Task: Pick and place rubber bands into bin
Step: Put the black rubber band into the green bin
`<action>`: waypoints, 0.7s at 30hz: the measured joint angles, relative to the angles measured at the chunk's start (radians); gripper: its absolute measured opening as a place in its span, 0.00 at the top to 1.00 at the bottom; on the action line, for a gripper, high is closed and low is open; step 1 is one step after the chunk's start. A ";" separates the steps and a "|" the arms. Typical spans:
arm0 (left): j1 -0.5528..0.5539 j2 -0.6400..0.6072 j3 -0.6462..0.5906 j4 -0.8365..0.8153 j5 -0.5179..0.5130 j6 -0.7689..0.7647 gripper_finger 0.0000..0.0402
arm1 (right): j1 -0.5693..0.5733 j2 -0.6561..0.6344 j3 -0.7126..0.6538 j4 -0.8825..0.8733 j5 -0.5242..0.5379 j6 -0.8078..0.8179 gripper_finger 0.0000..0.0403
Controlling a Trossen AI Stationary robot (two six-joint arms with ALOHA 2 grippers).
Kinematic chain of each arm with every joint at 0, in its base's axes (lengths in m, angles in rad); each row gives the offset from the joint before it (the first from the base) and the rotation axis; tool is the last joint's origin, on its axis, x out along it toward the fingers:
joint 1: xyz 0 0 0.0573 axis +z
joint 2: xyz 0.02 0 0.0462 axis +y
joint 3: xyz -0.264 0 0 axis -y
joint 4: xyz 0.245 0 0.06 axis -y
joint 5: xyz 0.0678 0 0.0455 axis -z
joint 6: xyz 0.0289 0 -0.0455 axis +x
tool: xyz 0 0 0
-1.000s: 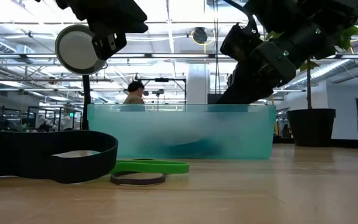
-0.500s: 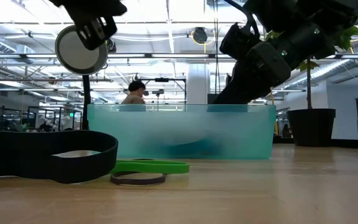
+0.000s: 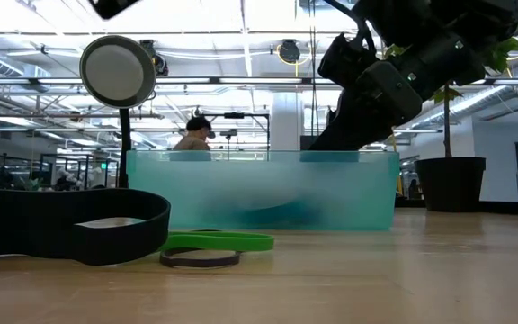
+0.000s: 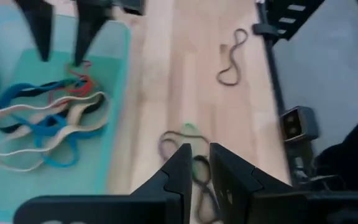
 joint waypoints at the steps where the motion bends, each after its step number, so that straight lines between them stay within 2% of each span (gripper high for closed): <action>1: -0.002 0.018 0.016 -0.018 0.010 -0.013 0.84 | 0.000 0.000 0.000 -0.001 -0.001 0.005 0.57; 3: -0.009 0.057 0.032 -0.044 0.026 -0.049 0.84 | 0.000 0.000 0.000 -0.003 -0.002 0.015 0.57; 12: -0.010 0.159 0.047 -0.030 0.238 -0.260 0.84 | 0.000 0.000 0.000 -0.005 -0.002 0.017 0.57; 18: -0.010 0.169 0.047 -0.022 0.249 -0.294 0.84 | 0.000 0.000 0.000 0.000 -0.002 0.016 0.57; 21: -0.010 0.168 0.047 -0.019 0.248 -0.288 0.81 | 0.000 0.000 0.000 0.001 -0.002 0.016 0.56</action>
